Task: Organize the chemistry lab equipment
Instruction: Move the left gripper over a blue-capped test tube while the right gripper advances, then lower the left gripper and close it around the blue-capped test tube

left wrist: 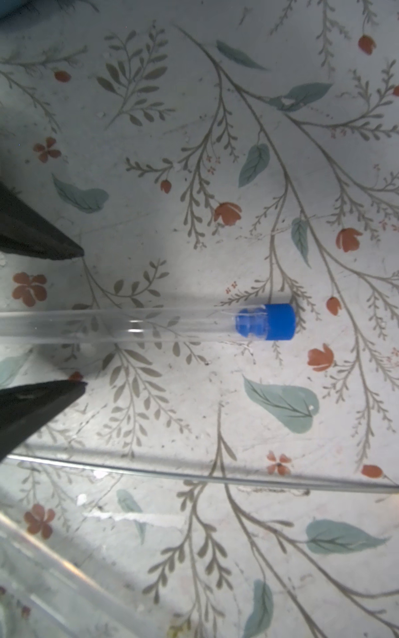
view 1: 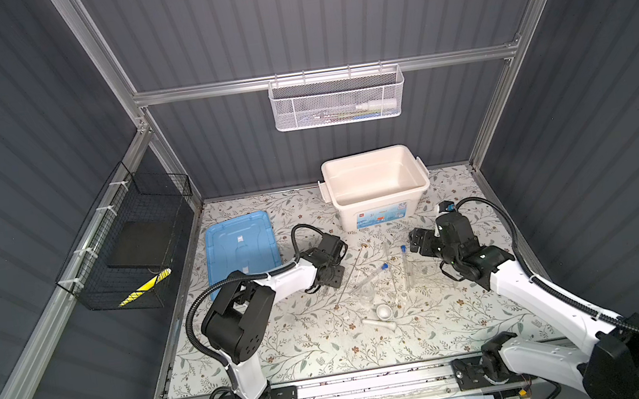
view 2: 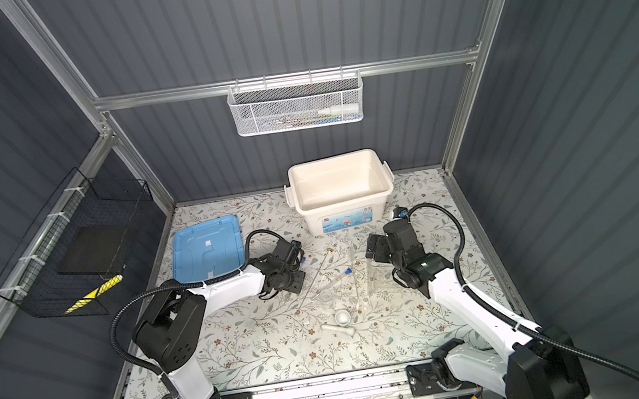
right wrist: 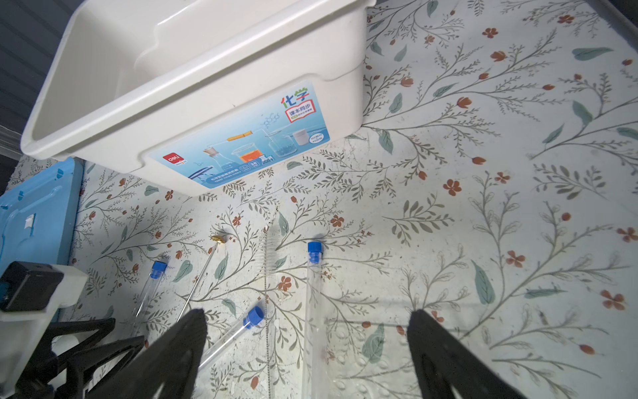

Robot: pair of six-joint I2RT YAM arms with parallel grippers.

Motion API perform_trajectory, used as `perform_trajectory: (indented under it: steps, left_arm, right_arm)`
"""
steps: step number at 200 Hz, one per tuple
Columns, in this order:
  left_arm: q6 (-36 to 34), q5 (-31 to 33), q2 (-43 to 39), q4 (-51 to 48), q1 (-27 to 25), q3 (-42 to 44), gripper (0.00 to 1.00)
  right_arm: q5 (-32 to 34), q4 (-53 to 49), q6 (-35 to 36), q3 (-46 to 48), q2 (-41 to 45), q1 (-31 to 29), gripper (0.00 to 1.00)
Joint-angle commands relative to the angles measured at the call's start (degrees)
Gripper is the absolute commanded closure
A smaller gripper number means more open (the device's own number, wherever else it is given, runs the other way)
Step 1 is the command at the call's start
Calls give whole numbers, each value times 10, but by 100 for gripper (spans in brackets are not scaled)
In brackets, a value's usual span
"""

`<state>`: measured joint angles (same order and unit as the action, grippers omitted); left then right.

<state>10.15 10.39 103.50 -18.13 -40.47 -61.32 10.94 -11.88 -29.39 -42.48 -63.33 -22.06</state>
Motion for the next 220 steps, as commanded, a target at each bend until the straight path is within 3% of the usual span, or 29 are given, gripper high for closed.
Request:
perform_trajectory:
  steps: [1, 220]
  left_arm:
    - [4, -7, 5, -15, -3, -6, 44]
    - [8, -47, 21, 5, -4, 3, 78]
  right_arm:
    - [4, -8, 0, -9, -3, -3, 7]
    - [4, -24, -11, -13, -17, -3, 7]
